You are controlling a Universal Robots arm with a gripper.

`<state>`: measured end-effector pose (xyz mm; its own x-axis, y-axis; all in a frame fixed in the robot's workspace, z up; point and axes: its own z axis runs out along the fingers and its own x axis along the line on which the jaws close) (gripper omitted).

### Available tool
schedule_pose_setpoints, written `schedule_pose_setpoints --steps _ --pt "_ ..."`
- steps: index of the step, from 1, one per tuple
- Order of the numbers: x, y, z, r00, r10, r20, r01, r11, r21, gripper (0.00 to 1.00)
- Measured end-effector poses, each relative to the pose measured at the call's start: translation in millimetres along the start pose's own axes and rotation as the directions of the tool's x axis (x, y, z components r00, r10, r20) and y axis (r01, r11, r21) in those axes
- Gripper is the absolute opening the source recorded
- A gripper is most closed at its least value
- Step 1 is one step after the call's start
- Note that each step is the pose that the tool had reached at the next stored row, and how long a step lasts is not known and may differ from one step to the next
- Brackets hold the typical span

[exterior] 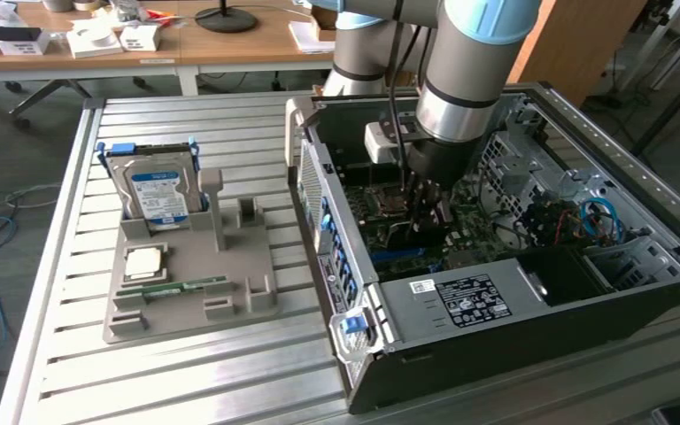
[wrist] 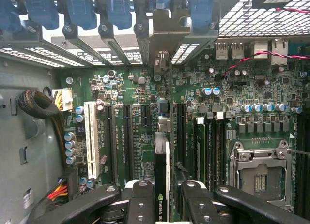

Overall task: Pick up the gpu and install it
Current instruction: 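Insert the gpu into the slot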

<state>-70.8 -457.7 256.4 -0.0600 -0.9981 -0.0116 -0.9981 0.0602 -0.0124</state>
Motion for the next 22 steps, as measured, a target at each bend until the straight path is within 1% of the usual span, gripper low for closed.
schedule_pose_setpoints --steps 22 --pt "0.6 0.3 1.5 1.0000 0.000 0.0006 0.000 1.0000 0.0002 0.26"
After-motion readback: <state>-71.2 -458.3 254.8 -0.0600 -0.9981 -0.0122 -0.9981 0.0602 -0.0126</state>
